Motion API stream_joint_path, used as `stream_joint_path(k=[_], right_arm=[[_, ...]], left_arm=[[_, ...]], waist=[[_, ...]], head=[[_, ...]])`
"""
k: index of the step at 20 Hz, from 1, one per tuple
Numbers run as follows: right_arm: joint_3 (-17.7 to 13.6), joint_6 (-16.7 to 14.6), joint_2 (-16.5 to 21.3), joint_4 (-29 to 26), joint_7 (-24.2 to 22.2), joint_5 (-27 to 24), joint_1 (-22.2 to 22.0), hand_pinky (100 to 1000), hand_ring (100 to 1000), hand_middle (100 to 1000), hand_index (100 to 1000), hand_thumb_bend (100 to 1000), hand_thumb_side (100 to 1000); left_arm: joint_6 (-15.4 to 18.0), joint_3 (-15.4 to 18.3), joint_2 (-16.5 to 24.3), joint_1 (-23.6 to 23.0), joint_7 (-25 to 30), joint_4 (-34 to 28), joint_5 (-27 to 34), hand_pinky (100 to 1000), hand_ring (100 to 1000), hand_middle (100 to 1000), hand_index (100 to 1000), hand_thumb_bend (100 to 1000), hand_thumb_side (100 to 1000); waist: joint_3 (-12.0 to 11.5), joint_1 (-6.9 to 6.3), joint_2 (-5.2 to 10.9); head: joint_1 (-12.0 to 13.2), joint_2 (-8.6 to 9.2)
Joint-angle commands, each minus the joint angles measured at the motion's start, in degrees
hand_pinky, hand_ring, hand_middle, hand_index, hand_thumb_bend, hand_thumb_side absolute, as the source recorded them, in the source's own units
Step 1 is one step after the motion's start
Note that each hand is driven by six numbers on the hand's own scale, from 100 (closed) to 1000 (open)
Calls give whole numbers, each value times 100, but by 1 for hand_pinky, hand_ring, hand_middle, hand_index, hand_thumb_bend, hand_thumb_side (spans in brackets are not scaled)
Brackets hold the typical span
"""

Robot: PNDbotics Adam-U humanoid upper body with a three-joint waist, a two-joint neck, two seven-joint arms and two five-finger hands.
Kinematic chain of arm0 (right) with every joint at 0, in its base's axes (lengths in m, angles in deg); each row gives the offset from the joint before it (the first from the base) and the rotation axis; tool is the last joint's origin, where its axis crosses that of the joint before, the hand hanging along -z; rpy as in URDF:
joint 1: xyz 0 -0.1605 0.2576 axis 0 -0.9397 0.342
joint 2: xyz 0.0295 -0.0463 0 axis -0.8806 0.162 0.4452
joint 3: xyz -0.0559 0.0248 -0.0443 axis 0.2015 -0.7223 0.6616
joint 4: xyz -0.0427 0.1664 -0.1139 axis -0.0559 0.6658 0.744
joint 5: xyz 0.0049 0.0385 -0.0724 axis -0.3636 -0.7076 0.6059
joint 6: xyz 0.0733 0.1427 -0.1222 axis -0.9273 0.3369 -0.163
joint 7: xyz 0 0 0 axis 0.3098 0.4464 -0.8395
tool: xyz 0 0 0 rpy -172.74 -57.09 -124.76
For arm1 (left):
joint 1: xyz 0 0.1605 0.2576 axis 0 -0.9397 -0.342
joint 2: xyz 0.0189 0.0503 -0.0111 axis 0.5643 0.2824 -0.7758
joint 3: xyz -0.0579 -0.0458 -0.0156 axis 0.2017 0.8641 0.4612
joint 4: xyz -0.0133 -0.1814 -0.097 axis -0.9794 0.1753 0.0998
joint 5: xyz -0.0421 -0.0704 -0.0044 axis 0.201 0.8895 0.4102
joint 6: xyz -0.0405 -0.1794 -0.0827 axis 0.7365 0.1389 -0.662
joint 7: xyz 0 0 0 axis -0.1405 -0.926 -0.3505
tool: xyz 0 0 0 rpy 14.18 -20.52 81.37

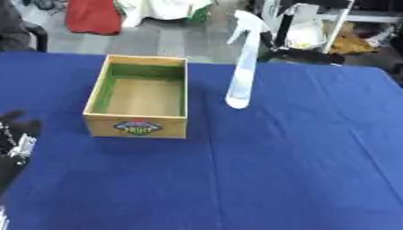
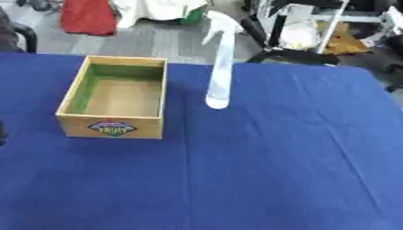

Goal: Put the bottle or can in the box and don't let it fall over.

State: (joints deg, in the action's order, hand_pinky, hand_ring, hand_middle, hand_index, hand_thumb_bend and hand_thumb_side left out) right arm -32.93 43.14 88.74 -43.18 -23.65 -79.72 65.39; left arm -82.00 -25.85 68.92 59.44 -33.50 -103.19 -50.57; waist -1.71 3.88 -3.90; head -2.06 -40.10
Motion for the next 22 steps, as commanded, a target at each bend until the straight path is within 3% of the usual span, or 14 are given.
stream_joint_path(k=[1, 6, 12, 22], right_arm=[[42, -63, 36, 470, -50, 419, 348, 767, 1000, 1000, 1000, 100, 501], [72, -170, -199, 1134, -10, 1015, 741, 776, 1000, 1000, 1000, 100, 477], [1, -234, -438, 1653, 176, 1519, 1042, 792, 1000, 1000, 1000, 100, 526], [62, -307, -736, 1787, 151, 1778, 1267, 802, 1000, 1000, 1000, 100, 565]], left_arm=[[9, -41, 120, 80, 49, -65, 6, 616, 603, 539, 825, 518, 674], [26, -112, 133, 143, 120, -62, 19, 616, 603, 539, 825, 518, 674], [53, -240, 150, 291, 251, -81, 46, 616, 603, 539, 825, 518, 674], [71, -345, 162, 453, 370, -105, 83, 617, 603, 539, 825, 518, 674]], waist=[[-66, -7, 51], [-302, 0, 30], [-703, 11, -70], [-1005, 70, -184]], head=[[-172, 134], [-539, 276], [-977, 378], [-1136, 434]])
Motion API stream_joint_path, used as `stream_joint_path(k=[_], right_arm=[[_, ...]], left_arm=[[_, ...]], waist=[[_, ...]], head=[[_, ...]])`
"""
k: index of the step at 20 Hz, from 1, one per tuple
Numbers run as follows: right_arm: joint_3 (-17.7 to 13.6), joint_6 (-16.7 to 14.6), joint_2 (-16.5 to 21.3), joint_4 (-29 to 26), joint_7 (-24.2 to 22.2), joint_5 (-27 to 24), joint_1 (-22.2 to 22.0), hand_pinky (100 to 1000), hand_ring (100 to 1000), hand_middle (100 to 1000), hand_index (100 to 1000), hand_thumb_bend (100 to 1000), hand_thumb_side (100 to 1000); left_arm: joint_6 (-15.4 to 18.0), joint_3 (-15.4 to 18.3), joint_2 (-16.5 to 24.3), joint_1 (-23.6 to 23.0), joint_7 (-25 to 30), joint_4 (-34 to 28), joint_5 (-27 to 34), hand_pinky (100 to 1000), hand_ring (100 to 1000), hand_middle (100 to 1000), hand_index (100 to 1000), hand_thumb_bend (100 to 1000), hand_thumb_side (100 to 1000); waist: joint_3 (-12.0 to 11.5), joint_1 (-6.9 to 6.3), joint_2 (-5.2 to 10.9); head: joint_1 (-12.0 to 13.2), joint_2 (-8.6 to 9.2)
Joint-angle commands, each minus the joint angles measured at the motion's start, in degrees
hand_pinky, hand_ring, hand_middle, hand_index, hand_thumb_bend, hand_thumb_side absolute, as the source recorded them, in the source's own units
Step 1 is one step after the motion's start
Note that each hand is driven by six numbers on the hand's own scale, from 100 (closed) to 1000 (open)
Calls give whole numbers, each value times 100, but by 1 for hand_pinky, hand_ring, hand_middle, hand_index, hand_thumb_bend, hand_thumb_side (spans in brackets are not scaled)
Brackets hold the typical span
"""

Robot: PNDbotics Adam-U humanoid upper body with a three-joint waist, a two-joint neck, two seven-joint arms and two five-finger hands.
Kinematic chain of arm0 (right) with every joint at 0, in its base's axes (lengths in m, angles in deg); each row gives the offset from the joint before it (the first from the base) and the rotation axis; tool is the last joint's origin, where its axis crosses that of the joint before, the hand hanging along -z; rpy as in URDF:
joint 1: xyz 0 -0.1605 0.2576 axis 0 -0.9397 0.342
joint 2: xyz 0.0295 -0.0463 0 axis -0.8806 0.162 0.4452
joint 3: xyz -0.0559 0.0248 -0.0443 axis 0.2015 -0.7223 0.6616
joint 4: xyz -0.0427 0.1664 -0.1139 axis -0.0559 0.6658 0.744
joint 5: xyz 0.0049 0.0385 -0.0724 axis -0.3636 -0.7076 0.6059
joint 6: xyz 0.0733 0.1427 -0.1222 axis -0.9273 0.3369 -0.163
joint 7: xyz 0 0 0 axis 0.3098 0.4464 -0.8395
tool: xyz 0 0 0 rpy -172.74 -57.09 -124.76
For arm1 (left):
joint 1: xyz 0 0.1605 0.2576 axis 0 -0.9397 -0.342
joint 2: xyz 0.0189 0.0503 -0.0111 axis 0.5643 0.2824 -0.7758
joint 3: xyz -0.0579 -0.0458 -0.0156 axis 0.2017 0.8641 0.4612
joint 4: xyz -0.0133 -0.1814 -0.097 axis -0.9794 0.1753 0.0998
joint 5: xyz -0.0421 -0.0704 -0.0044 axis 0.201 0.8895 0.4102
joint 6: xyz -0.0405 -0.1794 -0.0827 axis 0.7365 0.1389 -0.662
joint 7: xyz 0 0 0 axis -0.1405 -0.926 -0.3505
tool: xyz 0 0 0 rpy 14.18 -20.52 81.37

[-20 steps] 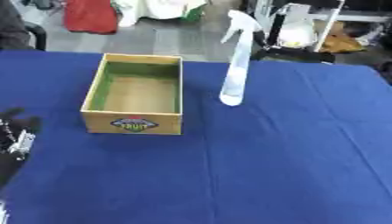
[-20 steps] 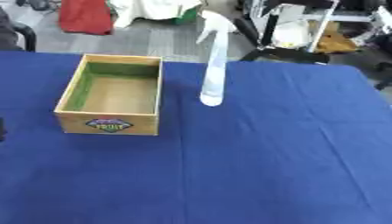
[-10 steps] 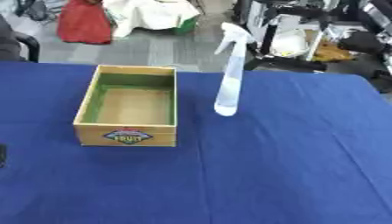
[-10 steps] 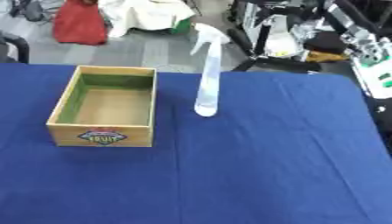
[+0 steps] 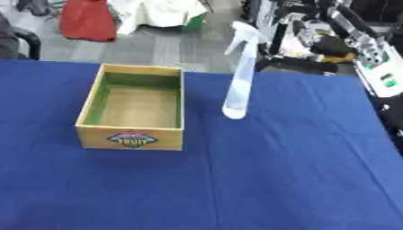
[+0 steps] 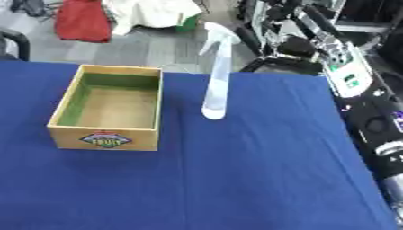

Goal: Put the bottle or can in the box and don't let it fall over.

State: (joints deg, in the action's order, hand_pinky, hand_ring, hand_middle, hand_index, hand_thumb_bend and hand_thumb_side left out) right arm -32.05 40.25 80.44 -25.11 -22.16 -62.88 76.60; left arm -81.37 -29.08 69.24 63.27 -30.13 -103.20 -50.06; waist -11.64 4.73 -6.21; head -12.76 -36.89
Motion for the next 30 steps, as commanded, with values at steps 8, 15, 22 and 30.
stream_joint_path(k=[8, 15, 22, 30], right_arm=[[-13, -42, -56, 89, 64, 389, 233, 804, 1000, 1000, 1000, 100, 590], [31, -78, -176, 130, -31, 457, 305, 793, 1000, 1000, 1000, 100, 640], [69, -98, -290, 160, -188, 671, 403, 790, 1000, 1000, 1000, 100, 629], [95, -111, -353, 242, -248, 1482, 450, 760, 1000, 1000, 1000, 100, 433]], left_arm=[[20, -81, 134, 166, 96, -123, 62, 617, 603, 539, 825, 518, 674], [22, -111, 139, 208, 130, -129, 77, 617, 604, 539, 825, 517, 676], [29, -151, 138, 271, 171, -144, 104, 618, 604, 539, 826, 516, 675], [33, -166, 152, 290, 187, -158, 140, 618, 604, 539, 826, 516, 676]], waist=[[-142, 29, -7], [-227, 68, -59], [-343, 91, -83], [-397, 114, -88]], head=[[-513, 399], [-690, 487], [-854, 536], [-921, 577]])
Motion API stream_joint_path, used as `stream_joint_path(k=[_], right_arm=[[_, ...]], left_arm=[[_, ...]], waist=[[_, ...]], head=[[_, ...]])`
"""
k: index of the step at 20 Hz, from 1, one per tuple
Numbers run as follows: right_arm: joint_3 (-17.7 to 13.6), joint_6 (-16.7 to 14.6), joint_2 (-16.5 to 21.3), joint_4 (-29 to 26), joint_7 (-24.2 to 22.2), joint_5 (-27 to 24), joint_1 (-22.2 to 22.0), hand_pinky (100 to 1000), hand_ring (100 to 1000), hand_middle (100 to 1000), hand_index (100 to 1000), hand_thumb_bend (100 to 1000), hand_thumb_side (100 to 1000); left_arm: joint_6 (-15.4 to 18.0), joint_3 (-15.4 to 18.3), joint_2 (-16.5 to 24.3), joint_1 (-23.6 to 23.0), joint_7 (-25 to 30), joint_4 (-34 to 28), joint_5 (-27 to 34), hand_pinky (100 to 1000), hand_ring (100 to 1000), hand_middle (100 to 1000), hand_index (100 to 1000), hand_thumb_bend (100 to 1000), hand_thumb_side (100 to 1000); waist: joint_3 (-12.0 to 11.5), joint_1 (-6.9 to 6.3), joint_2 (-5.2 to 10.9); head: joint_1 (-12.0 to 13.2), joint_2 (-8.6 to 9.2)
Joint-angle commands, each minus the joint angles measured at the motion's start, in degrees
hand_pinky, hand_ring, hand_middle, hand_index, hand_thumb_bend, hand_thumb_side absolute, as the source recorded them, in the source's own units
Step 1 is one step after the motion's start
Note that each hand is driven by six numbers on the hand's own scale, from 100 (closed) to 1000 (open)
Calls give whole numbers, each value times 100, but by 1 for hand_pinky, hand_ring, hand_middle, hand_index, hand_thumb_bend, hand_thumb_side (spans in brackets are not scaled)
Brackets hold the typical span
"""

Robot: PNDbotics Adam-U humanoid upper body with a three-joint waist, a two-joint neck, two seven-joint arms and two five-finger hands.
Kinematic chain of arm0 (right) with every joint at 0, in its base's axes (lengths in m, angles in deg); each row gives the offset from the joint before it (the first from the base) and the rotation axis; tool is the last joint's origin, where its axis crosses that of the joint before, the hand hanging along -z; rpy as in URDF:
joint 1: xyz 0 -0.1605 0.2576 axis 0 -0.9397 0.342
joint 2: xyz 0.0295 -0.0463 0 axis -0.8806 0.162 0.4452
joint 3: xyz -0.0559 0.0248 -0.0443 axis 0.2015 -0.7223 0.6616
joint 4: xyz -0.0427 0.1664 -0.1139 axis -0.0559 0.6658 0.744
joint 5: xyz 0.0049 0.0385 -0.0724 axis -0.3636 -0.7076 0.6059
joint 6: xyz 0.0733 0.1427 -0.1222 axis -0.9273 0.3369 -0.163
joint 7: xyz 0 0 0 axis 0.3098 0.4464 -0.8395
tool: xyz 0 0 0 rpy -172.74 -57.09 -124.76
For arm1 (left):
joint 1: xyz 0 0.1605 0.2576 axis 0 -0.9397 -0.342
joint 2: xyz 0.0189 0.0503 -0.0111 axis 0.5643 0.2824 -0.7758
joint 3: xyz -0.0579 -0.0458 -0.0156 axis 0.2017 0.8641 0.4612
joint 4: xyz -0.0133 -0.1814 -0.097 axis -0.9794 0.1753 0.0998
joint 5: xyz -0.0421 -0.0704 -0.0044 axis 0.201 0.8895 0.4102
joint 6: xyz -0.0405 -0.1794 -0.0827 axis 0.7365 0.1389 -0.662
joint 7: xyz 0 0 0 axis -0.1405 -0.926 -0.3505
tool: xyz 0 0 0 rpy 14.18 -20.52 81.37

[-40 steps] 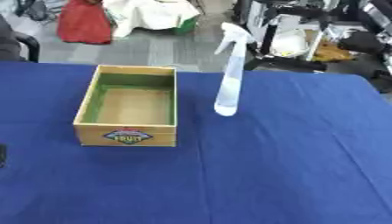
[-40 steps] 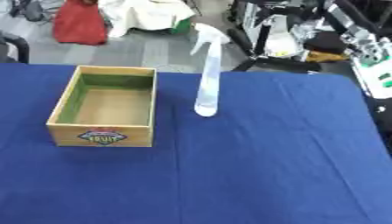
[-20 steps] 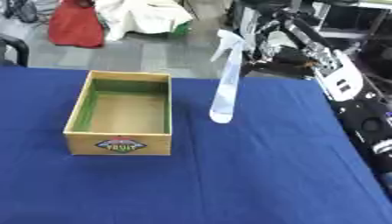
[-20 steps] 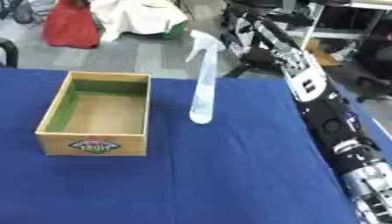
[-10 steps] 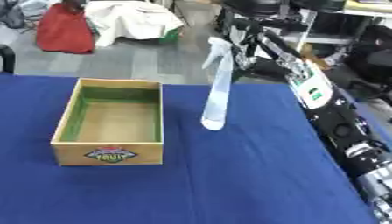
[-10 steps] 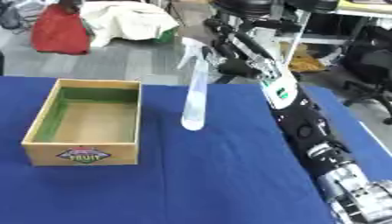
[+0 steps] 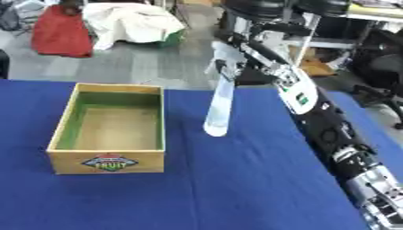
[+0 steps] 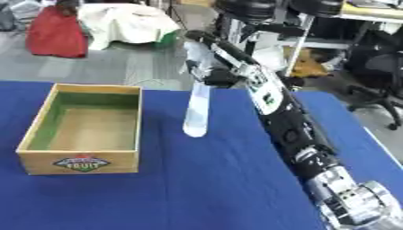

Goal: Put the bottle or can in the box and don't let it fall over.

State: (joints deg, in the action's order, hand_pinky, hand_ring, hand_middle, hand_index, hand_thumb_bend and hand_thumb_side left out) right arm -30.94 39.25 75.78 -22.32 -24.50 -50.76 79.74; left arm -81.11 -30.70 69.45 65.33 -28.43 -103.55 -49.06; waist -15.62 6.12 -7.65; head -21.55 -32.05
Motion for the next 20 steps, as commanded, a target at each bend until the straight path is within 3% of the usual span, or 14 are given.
stream_joint_path(k=[1, 5, 10, 17, 20], right_arm=[[-17, -17, 106, -35, -3, 368, 137, 756, 1000, 1000, 1000, 100, 405], [-28, -23, 88, 3, 42, 612, 124, 710, 997, 992, 977, 100, 302], [-49, -32, 77, 42, 209, 789, 105, 601, 903, 881, 881, 100, 103], [-49, -82, 77, 17, 452, 893, 96, 415, 745, 689, 661, 100, 100], [-56, -87, 86, -8, 594, 886, 89, 321, 651, 558, 481, 100, 100]], left_arm=[[8, -5, 131, 87, 19, -125, 43, 618, 604, 539, 826, 515, 676], [7, -4, 131, 109, 18, -131, 49, 618, 604, 539, 826, 515, 676], [5, -2, 133, 125, 12, -134, 50, 619, 604, 539, 826, 514, 676], [3, 1, 133, 134, 6, -133, 55, 619, 604, 539, 826, 514, 676], [4, 4, 134, 137, 4, -132, 58, 619, 604, 540, 826, 513, 677]], waist=[[-4, -24, 54], [-23, -12, 36], [-42, 3, 21], [-50, 11, 21], [-49, 17, 24]], head=[[-48, 99], [-71, 120], [-111, 151], [-150, 181], [-158, 189]])
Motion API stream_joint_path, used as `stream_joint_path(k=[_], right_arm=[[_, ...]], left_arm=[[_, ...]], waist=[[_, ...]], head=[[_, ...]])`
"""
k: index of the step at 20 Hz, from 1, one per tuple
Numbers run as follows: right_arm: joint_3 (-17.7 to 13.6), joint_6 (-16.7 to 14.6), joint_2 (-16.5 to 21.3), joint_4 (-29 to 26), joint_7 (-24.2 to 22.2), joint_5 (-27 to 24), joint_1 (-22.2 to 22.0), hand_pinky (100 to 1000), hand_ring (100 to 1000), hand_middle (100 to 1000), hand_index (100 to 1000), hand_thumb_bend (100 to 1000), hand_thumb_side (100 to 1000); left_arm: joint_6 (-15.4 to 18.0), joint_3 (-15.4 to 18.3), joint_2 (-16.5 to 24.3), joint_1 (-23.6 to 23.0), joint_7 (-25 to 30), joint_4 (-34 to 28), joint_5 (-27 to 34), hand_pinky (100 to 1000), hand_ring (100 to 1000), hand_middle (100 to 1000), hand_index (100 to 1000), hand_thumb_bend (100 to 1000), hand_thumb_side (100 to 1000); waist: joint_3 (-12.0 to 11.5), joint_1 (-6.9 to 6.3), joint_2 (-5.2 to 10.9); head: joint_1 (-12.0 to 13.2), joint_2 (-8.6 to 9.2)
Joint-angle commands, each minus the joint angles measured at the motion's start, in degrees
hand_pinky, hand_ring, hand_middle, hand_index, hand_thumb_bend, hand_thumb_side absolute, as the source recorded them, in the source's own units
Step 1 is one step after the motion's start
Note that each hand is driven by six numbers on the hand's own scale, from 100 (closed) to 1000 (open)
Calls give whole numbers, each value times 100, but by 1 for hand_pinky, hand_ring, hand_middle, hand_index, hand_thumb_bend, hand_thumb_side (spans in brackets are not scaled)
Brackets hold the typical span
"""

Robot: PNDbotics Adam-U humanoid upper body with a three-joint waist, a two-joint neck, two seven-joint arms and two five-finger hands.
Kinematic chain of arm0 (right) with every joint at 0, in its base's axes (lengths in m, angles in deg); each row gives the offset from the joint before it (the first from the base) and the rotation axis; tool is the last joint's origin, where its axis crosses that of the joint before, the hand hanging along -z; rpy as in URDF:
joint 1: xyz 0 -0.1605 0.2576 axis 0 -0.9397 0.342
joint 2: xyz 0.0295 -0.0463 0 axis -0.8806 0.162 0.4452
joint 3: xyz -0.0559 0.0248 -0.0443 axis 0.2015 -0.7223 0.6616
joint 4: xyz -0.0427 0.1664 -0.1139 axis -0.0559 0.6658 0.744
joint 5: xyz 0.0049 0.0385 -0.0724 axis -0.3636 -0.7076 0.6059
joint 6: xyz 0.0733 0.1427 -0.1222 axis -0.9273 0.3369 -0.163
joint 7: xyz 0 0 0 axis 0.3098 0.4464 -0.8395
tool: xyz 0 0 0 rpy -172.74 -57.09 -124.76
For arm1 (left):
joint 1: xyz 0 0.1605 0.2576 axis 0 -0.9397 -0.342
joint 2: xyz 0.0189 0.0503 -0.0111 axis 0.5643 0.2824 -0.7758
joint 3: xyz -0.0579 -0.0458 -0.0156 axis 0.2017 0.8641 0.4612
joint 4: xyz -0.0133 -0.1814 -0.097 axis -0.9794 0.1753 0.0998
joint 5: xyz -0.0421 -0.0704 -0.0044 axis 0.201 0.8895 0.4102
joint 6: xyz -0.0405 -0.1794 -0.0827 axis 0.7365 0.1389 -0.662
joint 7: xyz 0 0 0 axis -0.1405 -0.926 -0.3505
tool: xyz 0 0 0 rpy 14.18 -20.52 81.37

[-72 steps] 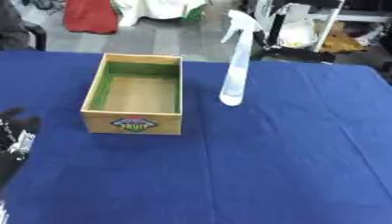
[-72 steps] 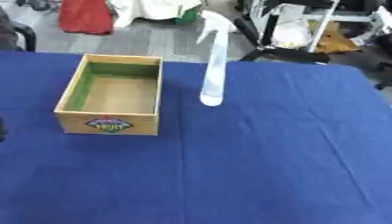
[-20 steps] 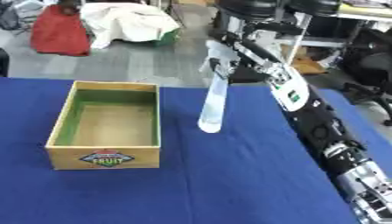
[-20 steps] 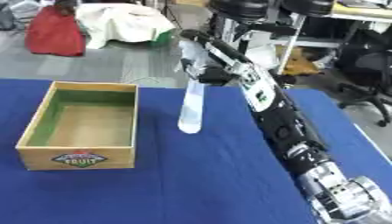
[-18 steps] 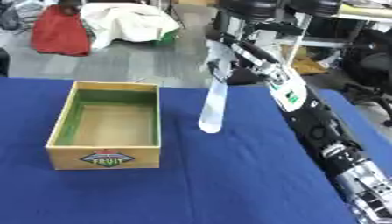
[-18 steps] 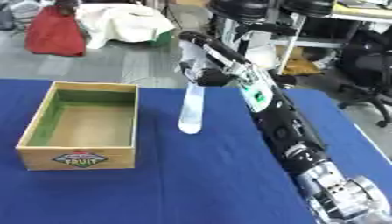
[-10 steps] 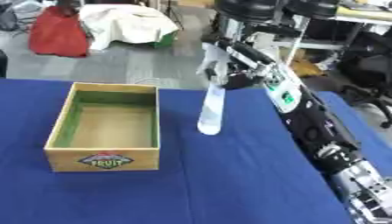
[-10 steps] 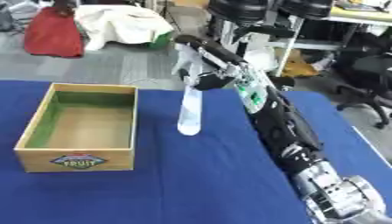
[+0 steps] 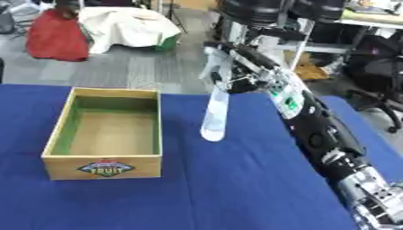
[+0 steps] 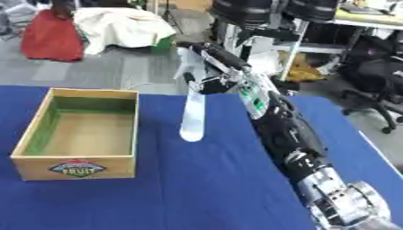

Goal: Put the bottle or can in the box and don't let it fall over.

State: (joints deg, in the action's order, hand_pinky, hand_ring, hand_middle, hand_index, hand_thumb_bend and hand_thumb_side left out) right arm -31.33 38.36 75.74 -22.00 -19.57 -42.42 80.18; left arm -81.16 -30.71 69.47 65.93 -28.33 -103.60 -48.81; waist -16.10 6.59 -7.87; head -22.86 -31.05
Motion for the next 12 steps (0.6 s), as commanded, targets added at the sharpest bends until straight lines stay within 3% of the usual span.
stream_joint_path(k=[1, 6, 12], right_arm=[[-15, -1, 92, -45, 146, 47, 40, 317, 648, 554, 460, 100, 100], [-3, -40, 108, -74, 270, 116, 27, 247, 579, 483, 282, 100, 100], [-11, -77, 108, -118, 624, 317, 12, 197, 488, 384, 194, 100, 100]], left_arm=[[9, 7, 132, 78, -10, -128, 35, 619, 604, 540, 826, 513, 677], [9, 5, 134, 80, -12, -128, 39, 620, 604, 540, 827, 513, 677], [6, 6, 134, 77, -18, -129, 38, 621, 604, 539, 827, 512, 678]], waist=[[-1, -29, 47], [5, -22, 50], [18, -18, 41]], head=[[-31, 97], [-49, 117], [-65, 128]])
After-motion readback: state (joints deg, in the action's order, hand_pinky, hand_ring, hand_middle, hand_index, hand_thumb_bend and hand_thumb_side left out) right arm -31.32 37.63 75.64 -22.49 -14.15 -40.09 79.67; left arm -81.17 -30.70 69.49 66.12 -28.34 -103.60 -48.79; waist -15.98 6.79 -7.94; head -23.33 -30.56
